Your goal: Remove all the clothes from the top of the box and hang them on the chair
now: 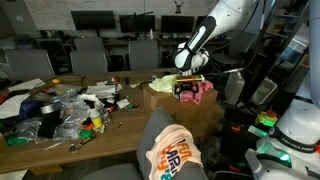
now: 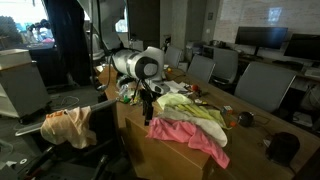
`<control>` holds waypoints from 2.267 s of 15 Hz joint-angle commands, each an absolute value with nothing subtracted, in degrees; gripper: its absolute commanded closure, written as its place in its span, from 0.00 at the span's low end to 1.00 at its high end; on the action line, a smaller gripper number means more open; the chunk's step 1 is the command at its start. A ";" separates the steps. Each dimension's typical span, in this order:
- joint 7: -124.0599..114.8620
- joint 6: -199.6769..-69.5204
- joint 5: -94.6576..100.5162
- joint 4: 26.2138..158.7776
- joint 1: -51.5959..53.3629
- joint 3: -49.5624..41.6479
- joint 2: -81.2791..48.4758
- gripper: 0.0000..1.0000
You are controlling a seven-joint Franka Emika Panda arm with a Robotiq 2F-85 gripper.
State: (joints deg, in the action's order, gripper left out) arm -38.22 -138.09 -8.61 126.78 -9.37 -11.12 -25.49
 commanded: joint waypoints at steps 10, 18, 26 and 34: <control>-33.54 -139.30 -13.60 120.74 -10.08 -11.24 -31.33 0.00; -32.55 -138.80 -13.80 120.39 -9.92 -11.29 -30.93 0.38; -32.15 -138.33 -13.69 120.76 -9.73 -11.35 -30.02 0.97; -32.44 -138.20 -12.37 124.99 -8.52 -12.12 -22.94 0.99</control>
